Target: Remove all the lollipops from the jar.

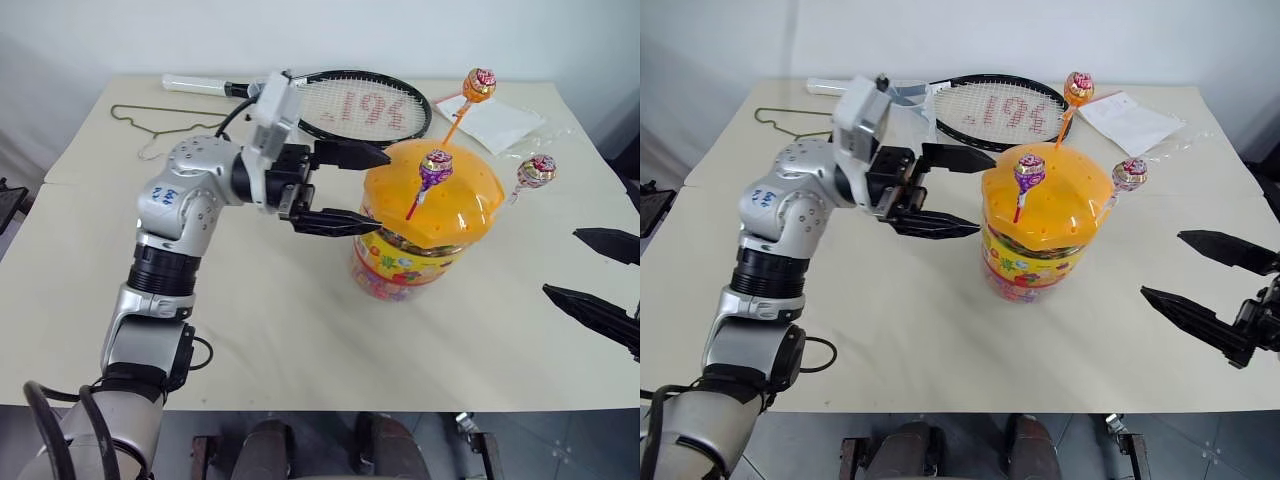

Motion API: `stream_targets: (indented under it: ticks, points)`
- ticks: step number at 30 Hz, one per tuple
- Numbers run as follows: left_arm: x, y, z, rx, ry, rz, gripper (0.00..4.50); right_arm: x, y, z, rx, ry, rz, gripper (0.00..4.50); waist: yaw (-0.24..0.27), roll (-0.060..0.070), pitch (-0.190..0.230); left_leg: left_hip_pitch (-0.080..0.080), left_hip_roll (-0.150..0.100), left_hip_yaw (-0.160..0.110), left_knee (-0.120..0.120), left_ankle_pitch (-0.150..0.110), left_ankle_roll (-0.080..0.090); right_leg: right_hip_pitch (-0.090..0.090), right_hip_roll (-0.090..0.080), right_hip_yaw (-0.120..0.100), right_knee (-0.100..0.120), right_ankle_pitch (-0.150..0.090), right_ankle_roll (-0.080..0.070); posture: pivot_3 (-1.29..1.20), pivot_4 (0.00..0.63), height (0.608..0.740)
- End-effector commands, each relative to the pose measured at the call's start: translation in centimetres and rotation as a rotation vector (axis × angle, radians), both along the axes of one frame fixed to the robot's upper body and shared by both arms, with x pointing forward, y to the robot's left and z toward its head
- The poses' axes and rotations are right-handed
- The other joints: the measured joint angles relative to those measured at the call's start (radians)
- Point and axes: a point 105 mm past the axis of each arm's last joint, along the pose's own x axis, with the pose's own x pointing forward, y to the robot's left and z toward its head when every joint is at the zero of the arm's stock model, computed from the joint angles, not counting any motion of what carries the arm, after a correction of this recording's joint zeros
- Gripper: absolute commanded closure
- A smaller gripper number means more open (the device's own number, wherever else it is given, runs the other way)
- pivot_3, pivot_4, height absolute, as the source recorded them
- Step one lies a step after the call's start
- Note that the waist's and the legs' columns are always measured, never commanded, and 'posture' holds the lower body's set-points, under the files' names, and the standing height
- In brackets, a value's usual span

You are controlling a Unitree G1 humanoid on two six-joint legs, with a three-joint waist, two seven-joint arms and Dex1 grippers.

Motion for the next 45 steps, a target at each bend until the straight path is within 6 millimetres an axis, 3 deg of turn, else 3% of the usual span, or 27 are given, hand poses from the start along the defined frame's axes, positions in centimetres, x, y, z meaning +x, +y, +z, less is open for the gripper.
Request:
stream_targets:
  ticks: [1,11,14,25,27,35,40,45]
  points:
    - [-0.7,-1.1,0.9,-0.004,-0.058,-0.057,0.00,-0.5,-0.1,0.6,0.018,-0.049,-0.040,0.03,0.002,0.000,0.000,0.000,0.000,0.000,0.000,0.000,0.000,0.000,0.000,0.000,0.000,0.000,0.000,0.00,0.150,0.740]
    - [-0.4,-3.8,1.2,0.009,-0.061,-0.127,0.00,-1.1,-0.6,0.0,0.019,-0.065,-0.108,0.03,0.017,0.000,0.000,0.000,-0.001,0.000,0.001,0.000,0.001,0.000,0.000,0.000,0.000,0.000,0.000,0.00,0.150,0.740]
    - [-0.5,-4.1,1.1,0.007,-0.080,-0.152,0.57,-1.3,-0.6,-0.1,0.020,-0.073,-0.124,0.00,0.017,0.000,0.000,0.000,-0.001,0.000,0.000,0.000,0.001,0.000,0.000,0.000,0.000,0.000,0.000,0.00,0.150,0.740]
    - [-0.7,-4.3,1.7,-0.031,-0.099,-0.214,3.99,-1.5,-0.9,0.0,0.017,-0.086,-0.152,0.00,0.019,0.000,0.000,0.000,-0.001,0.000,0.001,-0.001,0.001,0.000,0.000,0.001,0.000,0.000,0.000,0.00,0.150,0.740]
    - [-0.3,-4.4,2.4,-0.047,-0.100,-0.194,4.41,-1.4,-1.1,0.1,0.013,-0.095,-0.156,0.00,0.018,0.000,0.000,0.000,-0.001,0.000,0.001,-0.001,0.001,0.000,0.000,0.001,0.000,0.000,0.000,0.00,0.150,0.740]
    - [1.0,-4.3,6.0,-0.137,-0.105,-0.116,4.41,-1.0,-1.3,0.3,0.009,-0.104,-0.159,0.00,0.018,0.000,0.000,0.000,-0.001,0.000,0.001,-0.001,0.002,0.000,0.000,0.001,0.000,0.000,0.000,0.00,0.150,0.740]
    - [1.8,-2.9,8.3,-0.181,-0.138,-0.031,4.41,-0.9,-0.8,0.4,0.019,-0.113,-0.138,0.00,0.016,0.000,0.000,0.000,-0.001,0.000,0.000,-0.001,0.002,0.000,0.000,0.001,0.000,0.000,0.000,0.00,0.150,0.740]
    - [4.5,-0.1,9.4,-0.181,-0.053,0.226,4.41,-1.2,-0.1,0.5,0.015,-0.105,-0.103,0.00,0.013,0.000,0.000,0.000,-0.001,0.000,0.000,-0.001,0.002,0.000,0.000,0.001,0.000,0.000,0.000,0.00,0.150,0.740]
